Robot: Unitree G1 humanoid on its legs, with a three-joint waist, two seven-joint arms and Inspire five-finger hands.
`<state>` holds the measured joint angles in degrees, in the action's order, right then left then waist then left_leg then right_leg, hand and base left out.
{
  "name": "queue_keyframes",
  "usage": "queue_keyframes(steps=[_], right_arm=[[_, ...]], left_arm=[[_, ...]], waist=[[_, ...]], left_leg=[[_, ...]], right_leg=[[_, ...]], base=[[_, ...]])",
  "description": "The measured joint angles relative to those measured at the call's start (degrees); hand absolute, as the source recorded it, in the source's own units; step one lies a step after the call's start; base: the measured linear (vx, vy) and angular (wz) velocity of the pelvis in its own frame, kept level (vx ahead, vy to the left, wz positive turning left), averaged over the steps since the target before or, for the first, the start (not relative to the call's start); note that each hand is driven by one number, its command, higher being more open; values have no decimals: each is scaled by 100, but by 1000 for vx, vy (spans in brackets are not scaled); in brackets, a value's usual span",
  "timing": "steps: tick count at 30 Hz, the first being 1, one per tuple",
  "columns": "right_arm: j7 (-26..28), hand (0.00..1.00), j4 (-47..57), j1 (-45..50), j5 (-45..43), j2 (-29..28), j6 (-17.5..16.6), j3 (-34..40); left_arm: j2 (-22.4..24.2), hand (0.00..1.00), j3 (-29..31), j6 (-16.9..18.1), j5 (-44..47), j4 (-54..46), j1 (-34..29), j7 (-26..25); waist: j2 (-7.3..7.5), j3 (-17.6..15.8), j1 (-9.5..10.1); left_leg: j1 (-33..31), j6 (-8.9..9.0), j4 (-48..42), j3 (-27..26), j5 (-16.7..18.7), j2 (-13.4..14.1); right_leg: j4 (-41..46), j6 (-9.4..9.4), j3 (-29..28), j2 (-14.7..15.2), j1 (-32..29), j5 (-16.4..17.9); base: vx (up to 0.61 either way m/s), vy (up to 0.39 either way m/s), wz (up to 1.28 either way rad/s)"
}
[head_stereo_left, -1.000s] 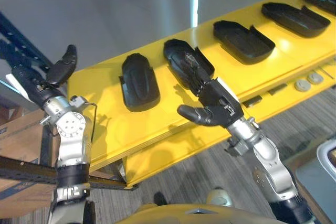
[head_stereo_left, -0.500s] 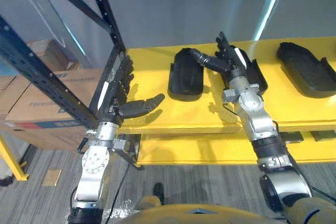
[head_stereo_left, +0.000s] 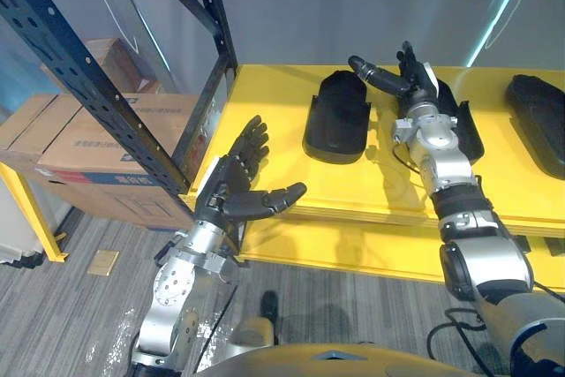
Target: Walk over and take three plastic housings, then place them on the shelf
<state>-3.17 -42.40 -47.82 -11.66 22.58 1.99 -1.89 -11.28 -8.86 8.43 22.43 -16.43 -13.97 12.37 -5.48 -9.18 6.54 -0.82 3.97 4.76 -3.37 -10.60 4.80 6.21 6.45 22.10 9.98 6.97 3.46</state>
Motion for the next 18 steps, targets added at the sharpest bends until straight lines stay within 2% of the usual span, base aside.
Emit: queue_keyframes(steps=[6, 14, 18], right_arm=[[285, 100, -405, -614, 16, 43, 198, -109], [389, 100, -1020, -1041, 458, 206, 996, -287], [371, 100, -1349, -1130, 465, 219, 1144, -296]], left_arm=[[-1, 100, -65, -8, 0, 6, 21, -4], [-17, 100, -225, -142, 6, 35, 29, -168], [-17, 100, -227, -142, 244, 35, 29, -280]], waist=[[-31, -80, 86], [-59, -243, 154], [-68, -261, 156]], left_leg=[[16, 7, -2, 7, 5, 29], [-4, 33, -1, 75, -13, 75], [-27, 56, -2, 75, -27, 77]], right_leg=[[80, -48, -1, -15, -19, 54], [313, -72, 49, 0, -100, 194], [479, -94, 34, 6, -199, 282]], base=[[6, -37, 0], [-17, -40, 4], [-13, -39, -1]])
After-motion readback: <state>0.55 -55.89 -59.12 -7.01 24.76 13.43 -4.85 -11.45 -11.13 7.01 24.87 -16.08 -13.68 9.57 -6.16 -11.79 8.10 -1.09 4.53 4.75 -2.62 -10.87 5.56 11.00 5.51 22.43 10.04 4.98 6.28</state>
